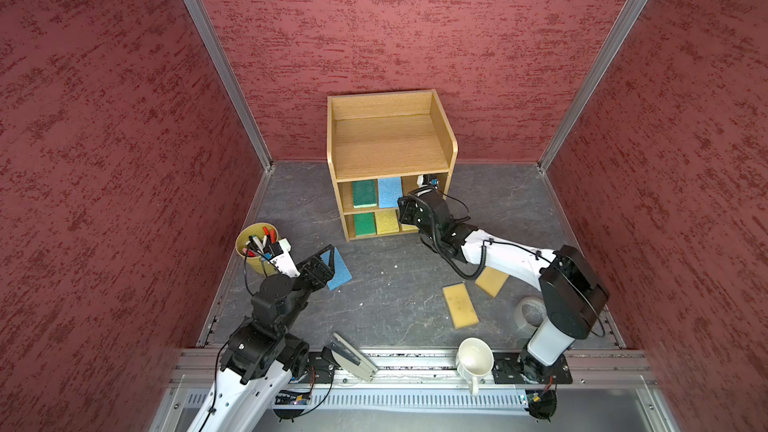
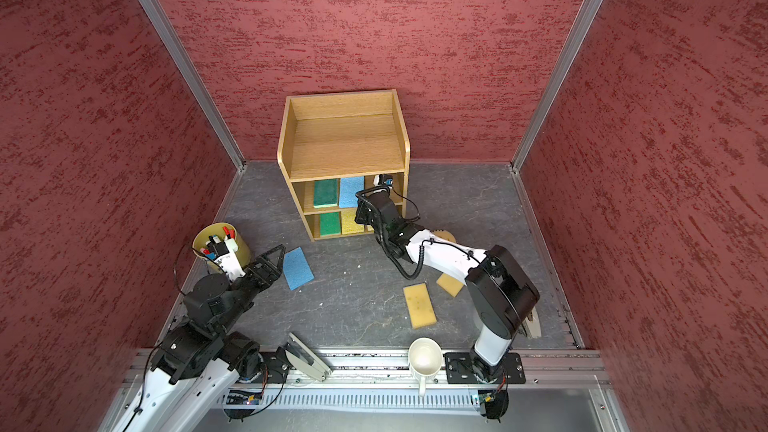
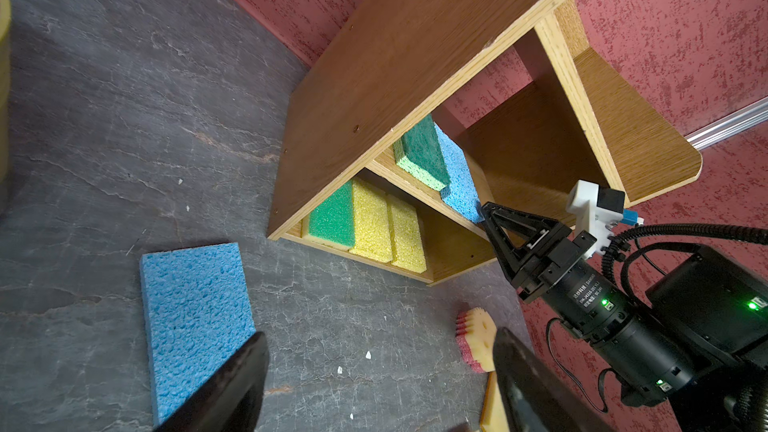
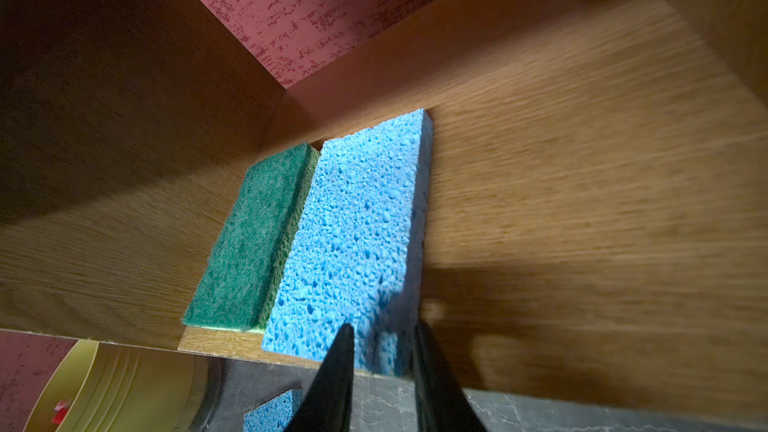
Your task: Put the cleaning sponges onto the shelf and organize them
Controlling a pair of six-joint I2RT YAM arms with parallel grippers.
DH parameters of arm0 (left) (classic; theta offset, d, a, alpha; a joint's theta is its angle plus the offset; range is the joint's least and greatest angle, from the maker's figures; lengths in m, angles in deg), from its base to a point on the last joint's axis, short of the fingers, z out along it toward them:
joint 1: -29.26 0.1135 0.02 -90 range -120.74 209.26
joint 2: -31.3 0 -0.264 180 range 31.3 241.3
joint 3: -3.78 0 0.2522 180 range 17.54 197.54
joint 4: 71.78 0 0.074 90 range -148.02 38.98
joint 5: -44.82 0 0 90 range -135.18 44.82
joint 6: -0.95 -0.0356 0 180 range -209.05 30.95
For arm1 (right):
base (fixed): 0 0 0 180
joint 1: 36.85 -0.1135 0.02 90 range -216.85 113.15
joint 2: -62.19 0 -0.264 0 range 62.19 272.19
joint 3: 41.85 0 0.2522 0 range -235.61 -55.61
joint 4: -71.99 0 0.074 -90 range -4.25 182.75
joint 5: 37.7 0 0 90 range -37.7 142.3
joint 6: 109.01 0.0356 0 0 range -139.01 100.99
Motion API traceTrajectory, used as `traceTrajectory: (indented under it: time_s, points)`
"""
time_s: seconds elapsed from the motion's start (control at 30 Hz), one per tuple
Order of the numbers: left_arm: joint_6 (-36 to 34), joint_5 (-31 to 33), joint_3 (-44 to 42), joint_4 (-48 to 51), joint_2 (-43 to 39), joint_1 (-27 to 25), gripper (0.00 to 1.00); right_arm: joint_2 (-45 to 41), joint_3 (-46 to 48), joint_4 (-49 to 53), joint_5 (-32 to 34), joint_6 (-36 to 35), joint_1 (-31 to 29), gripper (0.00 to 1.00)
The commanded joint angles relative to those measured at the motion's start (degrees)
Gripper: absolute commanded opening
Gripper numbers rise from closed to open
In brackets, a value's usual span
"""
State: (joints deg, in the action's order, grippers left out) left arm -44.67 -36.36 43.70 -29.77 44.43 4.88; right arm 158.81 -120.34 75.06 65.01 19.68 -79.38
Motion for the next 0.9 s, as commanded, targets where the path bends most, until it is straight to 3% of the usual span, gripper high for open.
traceTrajectory:
  time_s: [0.0,0.13,0.3,0.87]
  points:
    - [0.3,-1.0,-0.1,-1.2,-0.3,0.4,0.84,-4.5,1.8,-1.1,0.9,1.1,0.2,0.29]
    - [0.3,-0.8,-0.2,-1.1,-0.6,0.4,0.84,-6.6,3.8,-1.3,-1.1,2.8,0.3,0.26]
    - [0.3,-0.8,-0.4,-1.2,-0.7,0.4,0.85,-5.4,4.1,-1.3,-5.2,4.9,0.1,0.0]
    - [0.3,-0.5,0.0,-1.1,-0.4,0.4,0.85,-1.8,1.6,1.3,-5.1,5.7,0.2,0.0]
